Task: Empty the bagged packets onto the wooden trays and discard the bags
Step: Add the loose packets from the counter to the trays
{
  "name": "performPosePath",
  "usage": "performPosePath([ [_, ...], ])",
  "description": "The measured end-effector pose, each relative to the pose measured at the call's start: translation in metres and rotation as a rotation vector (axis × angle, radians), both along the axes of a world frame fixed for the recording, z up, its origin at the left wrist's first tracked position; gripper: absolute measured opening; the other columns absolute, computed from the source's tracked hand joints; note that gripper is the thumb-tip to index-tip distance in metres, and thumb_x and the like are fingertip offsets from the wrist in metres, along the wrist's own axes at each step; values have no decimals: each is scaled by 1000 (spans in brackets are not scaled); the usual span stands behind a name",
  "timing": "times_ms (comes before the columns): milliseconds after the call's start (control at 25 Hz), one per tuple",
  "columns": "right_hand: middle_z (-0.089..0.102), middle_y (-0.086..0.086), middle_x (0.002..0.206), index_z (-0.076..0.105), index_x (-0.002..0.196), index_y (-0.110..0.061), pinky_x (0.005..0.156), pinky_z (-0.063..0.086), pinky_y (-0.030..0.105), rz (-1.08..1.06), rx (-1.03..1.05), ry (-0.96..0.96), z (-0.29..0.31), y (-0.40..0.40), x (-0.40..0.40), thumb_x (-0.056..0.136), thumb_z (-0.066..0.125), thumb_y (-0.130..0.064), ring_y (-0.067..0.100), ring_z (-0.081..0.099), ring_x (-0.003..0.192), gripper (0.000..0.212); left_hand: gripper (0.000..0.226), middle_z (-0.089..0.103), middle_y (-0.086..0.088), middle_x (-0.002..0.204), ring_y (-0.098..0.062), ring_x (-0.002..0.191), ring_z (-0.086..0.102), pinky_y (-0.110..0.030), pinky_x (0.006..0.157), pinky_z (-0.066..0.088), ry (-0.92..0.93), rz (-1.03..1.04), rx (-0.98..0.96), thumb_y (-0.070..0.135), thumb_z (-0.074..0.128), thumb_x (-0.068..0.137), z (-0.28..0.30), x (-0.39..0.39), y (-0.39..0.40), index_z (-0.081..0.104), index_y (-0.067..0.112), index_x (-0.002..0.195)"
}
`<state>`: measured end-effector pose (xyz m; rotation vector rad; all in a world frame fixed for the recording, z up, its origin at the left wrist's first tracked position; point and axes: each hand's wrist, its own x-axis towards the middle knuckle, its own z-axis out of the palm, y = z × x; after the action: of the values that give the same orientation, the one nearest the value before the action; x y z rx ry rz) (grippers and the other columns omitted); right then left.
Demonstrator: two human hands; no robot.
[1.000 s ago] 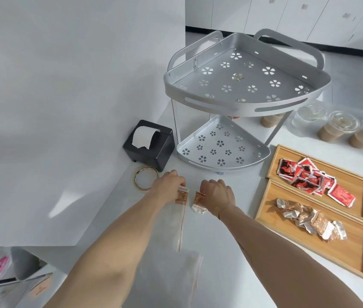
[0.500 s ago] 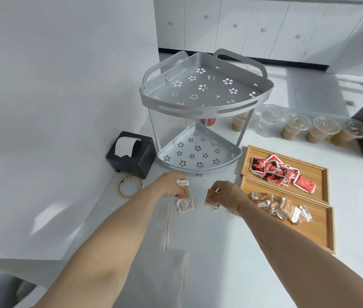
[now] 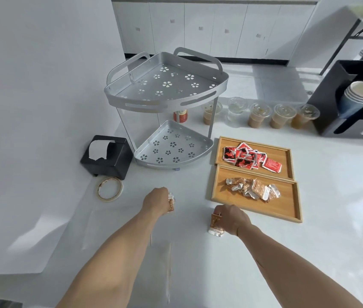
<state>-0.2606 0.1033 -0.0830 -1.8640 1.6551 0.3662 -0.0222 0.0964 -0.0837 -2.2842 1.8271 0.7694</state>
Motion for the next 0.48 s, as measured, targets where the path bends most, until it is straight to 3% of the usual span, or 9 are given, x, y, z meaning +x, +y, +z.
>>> performPosePath([
  [280,68,2,114,64,117,-27,69,43,28,-21,-35,51,14,19,-35,86,57,-21,25,65,104,33,28,45,-8,121,-28,110,48,-36,79,45,-83,-22,-56,10,60,85,9,-21,11,59,17,113],
  [480,70,2,111,66,115,-28,67,44,27,-63,-53,39,33,19,-78,86,58,-24,23,64,101,30,22,61,-1,111,-22,93,56,-29,67,41,55,-58,35,7,55,85,23,-50,10,57,23,101],
])
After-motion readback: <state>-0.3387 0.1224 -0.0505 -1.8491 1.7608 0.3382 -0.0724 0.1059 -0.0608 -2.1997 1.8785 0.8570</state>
